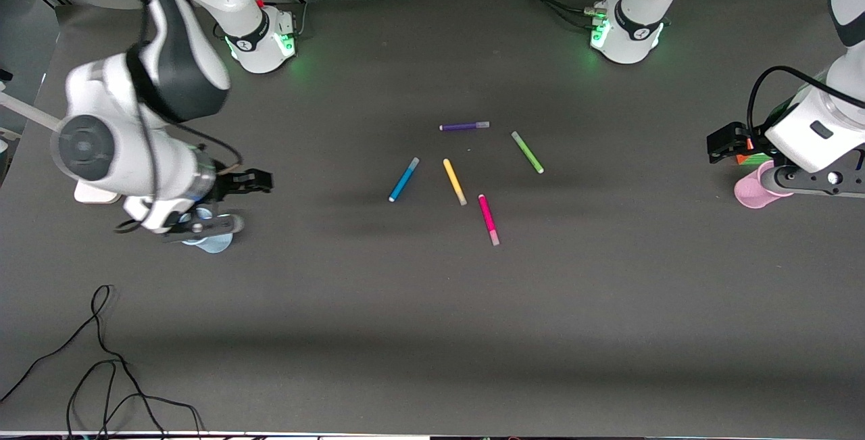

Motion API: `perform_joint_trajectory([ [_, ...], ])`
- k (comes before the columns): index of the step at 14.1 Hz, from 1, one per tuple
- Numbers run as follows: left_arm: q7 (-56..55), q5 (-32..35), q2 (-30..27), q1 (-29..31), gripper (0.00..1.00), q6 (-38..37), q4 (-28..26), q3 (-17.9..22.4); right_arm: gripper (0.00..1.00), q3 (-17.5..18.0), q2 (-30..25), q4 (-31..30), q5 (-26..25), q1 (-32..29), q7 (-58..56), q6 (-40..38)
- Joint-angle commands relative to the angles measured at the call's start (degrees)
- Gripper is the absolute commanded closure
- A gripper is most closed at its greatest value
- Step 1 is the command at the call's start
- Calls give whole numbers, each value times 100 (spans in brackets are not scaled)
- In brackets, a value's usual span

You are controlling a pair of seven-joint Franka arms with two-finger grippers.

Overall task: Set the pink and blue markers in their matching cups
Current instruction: 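Move the right gripper from rest toward the blue marker, then lower the right gripper onto the blue marker while the left gripper starts moving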

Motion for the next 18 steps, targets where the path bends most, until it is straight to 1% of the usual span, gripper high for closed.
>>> perform_joint_trajectory([
  [1, 85, -53, 42, 21, 0, -110, 117, -1, 0, -42, 397, 550, 107, 369, 481, -110],
  [3, 85, -45, 33, 29, 0, -119, 117, -1, 0, -33, 915, 1086, 536, 432, 605, -434],
  [4, 85, -53, 33, 30, 0, -128, 99, -1, 0, -33, 1092, 1245, 704, 475, 754, -496],
  [7, 85, -44, 33, 65, 0, -189, 82, -1, 0, 45, 1646, 1562, 846, 519, 1290, -506],
  [9, 85, -44, 68, 47, 0, -242, 56, -10, 0, 72, 2015, 1756, 1135, 520, 1633, -497],
  [11, 94, -71, 112, 56, 0, -496, -15, -10, 0, 90, 2314, 1888, 1215, 546, 1870, -497],
  [14, -11, -430, 121, 47, 0, -488, -24, -10, 0, 90, 2587, 1976, 1592, 677, 2222, -462],
  [16, -38, -528, 121, -14, 2, -401, -67, -19, 0, 90, 2772, 2003, 1794, 713, 2267, -401],
  [18, -265, -755, 112, -41, 3, -86, -382, -54, 0, 90, 2947, 1985, 2163, 722, 2354, -322],
])
